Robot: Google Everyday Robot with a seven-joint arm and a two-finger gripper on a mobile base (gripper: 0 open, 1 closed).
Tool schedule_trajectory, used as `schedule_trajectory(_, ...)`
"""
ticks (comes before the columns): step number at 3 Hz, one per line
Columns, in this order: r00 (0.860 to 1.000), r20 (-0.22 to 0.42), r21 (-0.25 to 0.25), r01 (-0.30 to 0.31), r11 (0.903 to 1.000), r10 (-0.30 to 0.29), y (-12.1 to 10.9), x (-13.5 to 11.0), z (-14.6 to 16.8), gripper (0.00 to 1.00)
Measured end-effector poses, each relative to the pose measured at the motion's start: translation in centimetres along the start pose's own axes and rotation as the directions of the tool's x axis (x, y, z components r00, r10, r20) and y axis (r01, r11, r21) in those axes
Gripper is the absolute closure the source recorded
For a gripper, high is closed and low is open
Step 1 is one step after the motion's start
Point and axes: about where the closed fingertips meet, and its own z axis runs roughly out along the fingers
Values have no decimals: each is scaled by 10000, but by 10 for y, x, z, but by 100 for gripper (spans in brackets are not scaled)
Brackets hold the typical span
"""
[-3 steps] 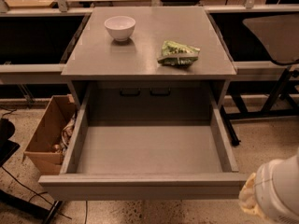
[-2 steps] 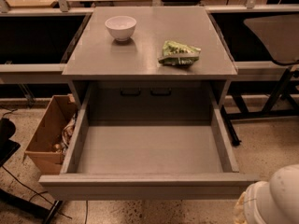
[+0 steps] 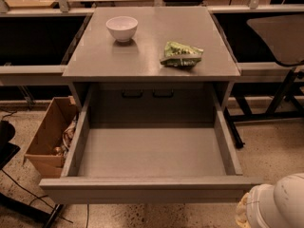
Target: Close top drawer
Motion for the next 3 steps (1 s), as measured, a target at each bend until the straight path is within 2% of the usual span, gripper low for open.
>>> schedule_trajectory(1, 9989, 476, -96, 11, 10000, -6, -7, -10, 29, 100)
schedule_trajectory(2, 9928, 1161, -232, -263, 9994, 288, -15, -16, 78, 100)
schedule_trajectory(3, 9841, 1727, -16, -428, 9991, 425, -29, -19, 104, 100)
